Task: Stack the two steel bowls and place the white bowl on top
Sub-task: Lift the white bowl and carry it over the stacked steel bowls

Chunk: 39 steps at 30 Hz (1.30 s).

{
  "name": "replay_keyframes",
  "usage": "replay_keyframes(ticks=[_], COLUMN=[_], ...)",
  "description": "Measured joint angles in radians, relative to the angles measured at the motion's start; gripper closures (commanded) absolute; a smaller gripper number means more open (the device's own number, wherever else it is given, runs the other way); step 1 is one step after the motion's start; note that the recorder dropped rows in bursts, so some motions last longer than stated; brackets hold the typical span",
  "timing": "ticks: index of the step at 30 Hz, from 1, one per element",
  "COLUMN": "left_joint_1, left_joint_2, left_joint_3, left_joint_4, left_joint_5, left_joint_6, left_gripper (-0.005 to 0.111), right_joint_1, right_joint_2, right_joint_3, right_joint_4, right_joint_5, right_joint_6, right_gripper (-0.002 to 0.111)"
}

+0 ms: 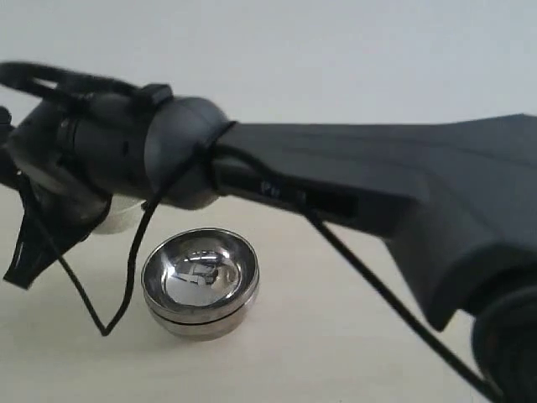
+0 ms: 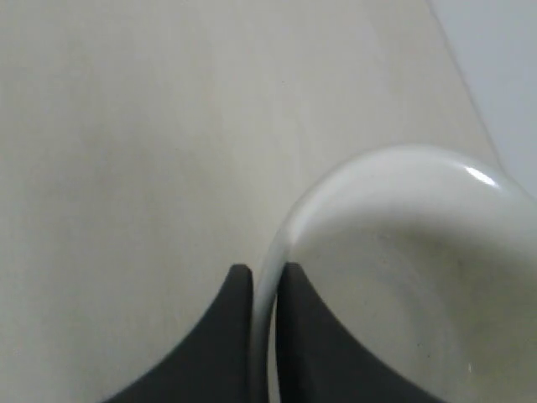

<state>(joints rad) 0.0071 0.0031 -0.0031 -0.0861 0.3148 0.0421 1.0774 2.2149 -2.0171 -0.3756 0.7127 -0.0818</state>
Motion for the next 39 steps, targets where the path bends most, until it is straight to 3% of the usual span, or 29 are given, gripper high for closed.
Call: replay_keyframes(ticks=[7, 18, 39], left_joint_1=[0.000, 0.000, 0.000], left_joint_2=[0.000, 0.000, 0.000], left_joint_3=[0.000, 0.000, 0.000], left_joint_4=[0.000, 0.000, 0.000], left_joint_5=[0.000, 0.000, 0.000], left_joint_6=[0.000, 0.000, 0.000], left_gripper=[0.103, 0.103, 0.103], right_joint_1=[-0.008, -0.008, -0.030], right_joint_2=[-0.051, -0.050, -0.050], right_joint_3=[-0.004, 0.006, 0.284], right_joint_4=[-0.017, -0.003, 0.015], right_joint_5=[0.209, 0.309, 0.092], right_joint_6=[0.058, 0.173, 0.269], right_gripper=[0.108, 0.108, 0.108])
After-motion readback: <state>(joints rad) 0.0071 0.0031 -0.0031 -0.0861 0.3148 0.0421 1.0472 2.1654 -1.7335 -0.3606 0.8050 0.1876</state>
